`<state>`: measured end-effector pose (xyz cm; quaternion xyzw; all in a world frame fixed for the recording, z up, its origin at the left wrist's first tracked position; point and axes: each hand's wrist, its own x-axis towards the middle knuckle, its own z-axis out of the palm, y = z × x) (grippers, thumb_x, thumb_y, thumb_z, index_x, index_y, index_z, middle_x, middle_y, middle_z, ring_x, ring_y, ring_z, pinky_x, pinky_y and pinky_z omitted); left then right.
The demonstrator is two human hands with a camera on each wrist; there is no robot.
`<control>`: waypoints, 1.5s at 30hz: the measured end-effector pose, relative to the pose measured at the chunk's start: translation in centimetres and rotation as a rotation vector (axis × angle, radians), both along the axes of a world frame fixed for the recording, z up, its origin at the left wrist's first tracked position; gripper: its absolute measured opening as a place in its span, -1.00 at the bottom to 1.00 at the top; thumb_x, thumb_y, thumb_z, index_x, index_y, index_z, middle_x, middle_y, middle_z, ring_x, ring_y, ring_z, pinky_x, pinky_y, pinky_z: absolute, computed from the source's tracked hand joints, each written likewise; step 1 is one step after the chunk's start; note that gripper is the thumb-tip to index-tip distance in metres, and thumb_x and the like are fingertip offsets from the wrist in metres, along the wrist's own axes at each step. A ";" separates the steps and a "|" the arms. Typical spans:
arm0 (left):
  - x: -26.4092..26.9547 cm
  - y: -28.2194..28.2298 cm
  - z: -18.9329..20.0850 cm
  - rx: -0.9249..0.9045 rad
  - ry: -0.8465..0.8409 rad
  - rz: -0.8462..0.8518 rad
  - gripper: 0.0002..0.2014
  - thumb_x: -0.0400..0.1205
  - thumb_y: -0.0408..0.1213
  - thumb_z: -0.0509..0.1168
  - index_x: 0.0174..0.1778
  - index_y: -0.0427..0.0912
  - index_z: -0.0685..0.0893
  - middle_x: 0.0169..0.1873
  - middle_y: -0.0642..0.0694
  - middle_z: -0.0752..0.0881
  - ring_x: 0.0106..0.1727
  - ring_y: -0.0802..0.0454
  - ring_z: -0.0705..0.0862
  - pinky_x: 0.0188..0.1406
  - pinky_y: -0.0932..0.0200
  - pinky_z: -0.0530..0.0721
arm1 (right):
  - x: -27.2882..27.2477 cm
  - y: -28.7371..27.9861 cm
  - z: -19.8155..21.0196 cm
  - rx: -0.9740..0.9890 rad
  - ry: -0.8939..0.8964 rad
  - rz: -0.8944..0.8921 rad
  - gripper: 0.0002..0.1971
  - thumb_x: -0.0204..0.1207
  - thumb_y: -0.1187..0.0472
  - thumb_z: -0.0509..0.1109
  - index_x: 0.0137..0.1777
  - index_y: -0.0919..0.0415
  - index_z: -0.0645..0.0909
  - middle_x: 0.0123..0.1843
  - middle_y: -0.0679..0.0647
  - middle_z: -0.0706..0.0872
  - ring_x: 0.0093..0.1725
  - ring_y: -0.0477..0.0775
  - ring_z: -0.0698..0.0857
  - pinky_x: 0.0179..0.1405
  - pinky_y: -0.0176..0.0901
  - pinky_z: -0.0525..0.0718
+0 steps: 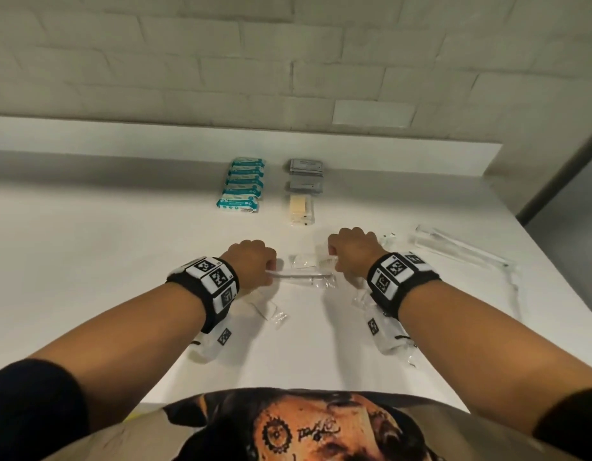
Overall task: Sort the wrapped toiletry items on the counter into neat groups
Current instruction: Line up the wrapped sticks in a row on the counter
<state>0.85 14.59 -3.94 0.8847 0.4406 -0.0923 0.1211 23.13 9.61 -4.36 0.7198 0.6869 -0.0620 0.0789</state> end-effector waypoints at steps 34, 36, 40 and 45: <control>19.5 -6.3 -0.6 -0.181 -0.085 0.275 -0.83 0.45 -0.15 0.38 -0.24 -0.18 0.60 -0.22 -0.13 0.67 -0.21 -0.06 0.65 -0.36 0.19 0.48 | 11.2 -13.1 0.9 0.069 -0.035 0.529 -0.59 0.47 0.24 0.46 0.31 -0.04 0.58 0.10 -0.03 0.63 0.07 0.09 0.53 -0.05 -0.11 0.43; 19.8 -6.3 -0.3 -0.172 -0.144 0.326 -0.83 0.52 -0.19 0.32 -0.09 -0.20 0.54 -0.12 -0.11 0.61 -0.10 -0.09 0.61 -0.24 0.16 0.46 | 11.5 -12.7 0.8 0.113 -0.027 0.543 -0.63 0.50 0.28 0.40 0.29 0.00 0.57 0.07 -0.04 0.66 0.05 0.08 0.53 -0.04 -0.11 0.44; 20.0 -6.4 0.4 -0.160 -0.394 0.477 -0.82 0.56 -0.29 0.25 0.04 -0.22 0.46 -0.11 -0.17 0.60 -0.08 -0.18 0.59 -0.21 0.11 0.45 | 15.7 -11.6 3.2 0.102 0.230 0.219 -0.85 0.54 0.27 0.33 0.02 0.10 0.42 0.01 0.01 0.61 -0.10 0.09 0.55 -0.15 -0.09 0.50; 21.3 -5.4 1.0 -0.135 -0.476 0.444 -0.83 0.60 -0.20 0.25 0.00 -0.22 0.56 -0.10 -0.21 0.69 -0.08 -0.20 0.67 -0.16 0.06 0.53 | 25.6 -9.3 2.6 0.121 0.177 -0.345 -0.60 0.58 0.04 0.28 0.36 0.17 0.47 0.28 0.22 0.50 0.23 0.31 0.61 0.14 -0.01 0.56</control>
